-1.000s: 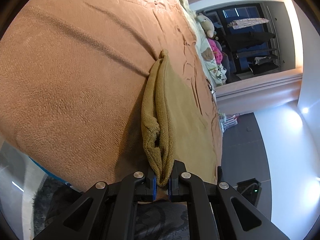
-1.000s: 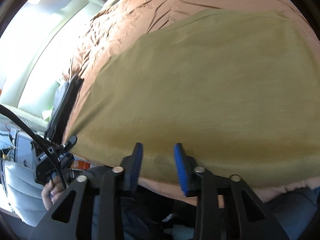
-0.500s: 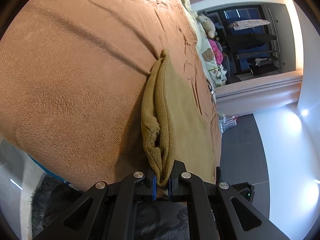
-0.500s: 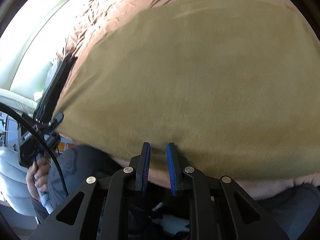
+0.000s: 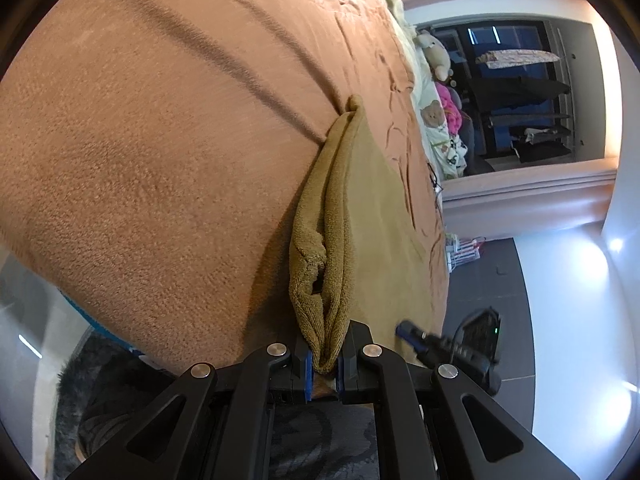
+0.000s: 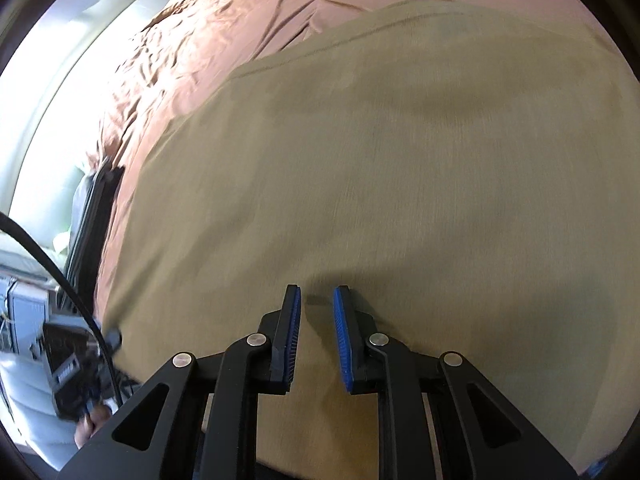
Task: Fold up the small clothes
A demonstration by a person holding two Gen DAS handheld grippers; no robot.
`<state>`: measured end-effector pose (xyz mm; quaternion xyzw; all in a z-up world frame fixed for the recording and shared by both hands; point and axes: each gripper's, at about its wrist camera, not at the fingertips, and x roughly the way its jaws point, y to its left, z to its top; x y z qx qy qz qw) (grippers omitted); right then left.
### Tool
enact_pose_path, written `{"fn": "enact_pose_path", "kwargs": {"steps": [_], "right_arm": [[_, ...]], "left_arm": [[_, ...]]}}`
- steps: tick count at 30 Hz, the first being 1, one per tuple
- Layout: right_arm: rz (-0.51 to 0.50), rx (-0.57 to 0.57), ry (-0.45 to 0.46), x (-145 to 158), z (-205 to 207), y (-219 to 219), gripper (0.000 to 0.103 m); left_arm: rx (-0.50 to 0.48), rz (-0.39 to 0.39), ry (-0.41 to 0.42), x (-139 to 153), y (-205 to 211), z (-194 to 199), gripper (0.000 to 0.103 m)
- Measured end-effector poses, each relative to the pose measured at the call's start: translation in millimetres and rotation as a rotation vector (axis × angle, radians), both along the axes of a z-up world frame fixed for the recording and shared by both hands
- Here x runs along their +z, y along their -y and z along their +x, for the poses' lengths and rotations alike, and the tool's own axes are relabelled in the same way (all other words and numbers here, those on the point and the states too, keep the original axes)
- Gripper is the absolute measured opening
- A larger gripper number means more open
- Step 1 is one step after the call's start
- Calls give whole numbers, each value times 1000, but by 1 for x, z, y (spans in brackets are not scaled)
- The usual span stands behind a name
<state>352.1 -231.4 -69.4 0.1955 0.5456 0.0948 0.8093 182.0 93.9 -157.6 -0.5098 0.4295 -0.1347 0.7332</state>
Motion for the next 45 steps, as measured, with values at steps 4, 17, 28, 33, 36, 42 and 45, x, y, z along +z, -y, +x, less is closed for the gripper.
{"fn": "enact_pose_path", "kwargs": {"steps": [4, 17, 28, 33, 36, 42, 45], "right_arm": [[4, -30, -7, -1, 25, 5, 14], [3, -63, 42, -3, 78, 19, 9], [-25, -85, 62, -7, 126, 21, 9], [-26, -85, 107, -6, 138, 25, 9], [-30, -58, 155, -1, 135, 24, 9], [40, -67, 201, 18, 93, 37, 9], [57, -58, 214, 27, 69, 39, 9]], "left_arm": [[16, 18, -22, -1, 2, -1, 7], [131, 12, -100, -6, 5, -1, 7], [150, 22, -118, -6, 5, -5, 7], [148, 35, -120, -4, 8, -1, 7], [144, 35, -122, -2, 9, -1, 7], [139, 21, -102, 1, 8, -3, 7], [127, 29, -73, 8, 9, -2, 7]]}}
